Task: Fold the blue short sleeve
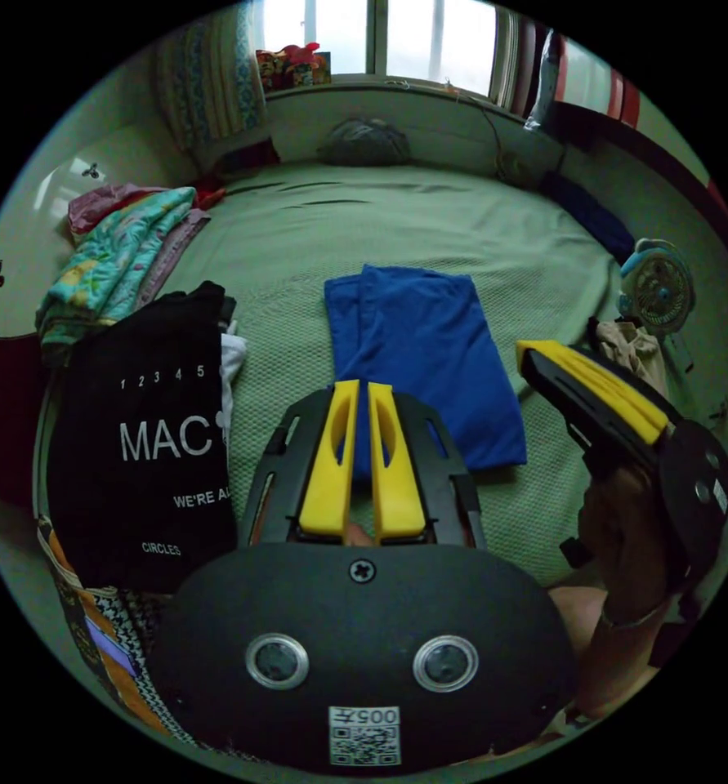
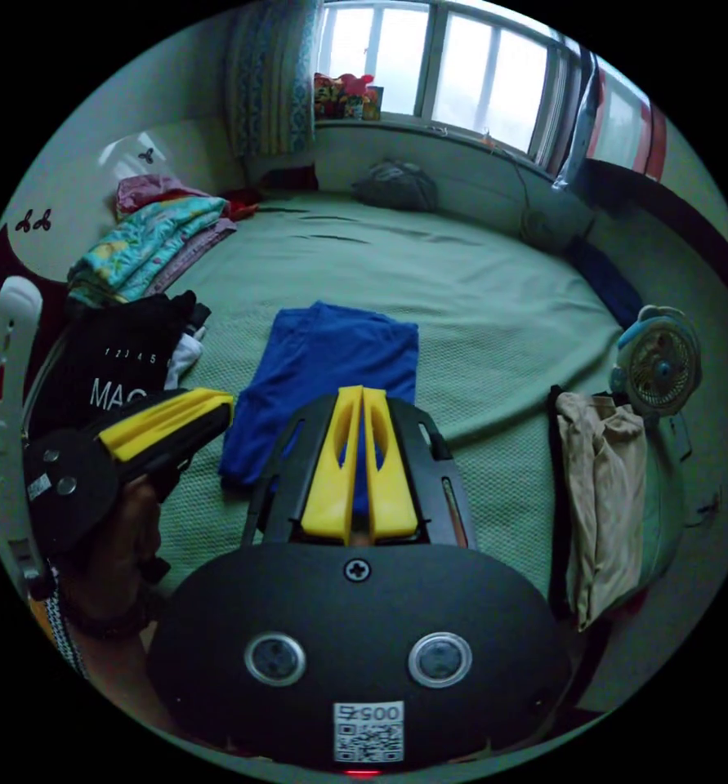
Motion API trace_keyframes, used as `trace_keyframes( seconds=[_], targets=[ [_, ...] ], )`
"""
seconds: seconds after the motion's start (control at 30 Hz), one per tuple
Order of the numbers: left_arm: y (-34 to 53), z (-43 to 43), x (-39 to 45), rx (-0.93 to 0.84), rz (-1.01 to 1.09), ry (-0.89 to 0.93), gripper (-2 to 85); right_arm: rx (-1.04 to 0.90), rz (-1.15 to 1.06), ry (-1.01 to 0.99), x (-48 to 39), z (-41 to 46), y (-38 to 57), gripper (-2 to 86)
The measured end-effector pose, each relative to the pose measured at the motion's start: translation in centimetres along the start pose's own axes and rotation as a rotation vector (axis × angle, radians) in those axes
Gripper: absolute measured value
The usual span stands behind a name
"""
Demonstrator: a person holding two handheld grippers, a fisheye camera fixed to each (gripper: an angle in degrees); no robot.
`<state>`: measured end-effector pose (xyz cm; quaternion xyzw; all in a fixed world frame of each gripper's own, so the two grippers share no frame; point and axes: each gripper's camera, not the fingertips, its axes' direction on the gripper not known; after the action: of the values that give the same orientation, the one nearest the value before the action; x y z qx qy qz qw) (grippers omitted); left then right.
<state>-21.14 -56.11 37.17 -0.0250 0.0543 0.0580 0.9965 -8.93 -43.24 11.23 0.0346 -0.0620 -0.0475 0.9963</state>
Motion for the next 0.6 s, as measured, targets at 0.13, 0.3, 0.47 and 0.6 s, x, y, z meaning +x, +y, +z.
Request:
trace_keyframes(
  seconds=[0.13,0.3,0.47,0.6],
  targets=[
    [-0.5,0.1,1.7,-0.004,0.010,-0.007,0.1,-0.040,0.024,-0.046,1.0,0.8,0.2,-1.0],
    [-0.6,0.0,2.8,0.002,0.001,-0.021,-0.5,-0.039,0.027,-0.056,1.7,0.9,0.9,-1.1],
    [-0.7,-0.2,3.4,0.010,-0.017,-0.008,-0.6,-0.068,0.018,-0.052,1.7,1.6,1.5,-1.1],
    [-0.9,-0.2,4.0,0.014,-0.023,-0.008,-0.7,-0.042,0.001,-0.022,1.3,1.5,1.7,-1.1]
  ],
)
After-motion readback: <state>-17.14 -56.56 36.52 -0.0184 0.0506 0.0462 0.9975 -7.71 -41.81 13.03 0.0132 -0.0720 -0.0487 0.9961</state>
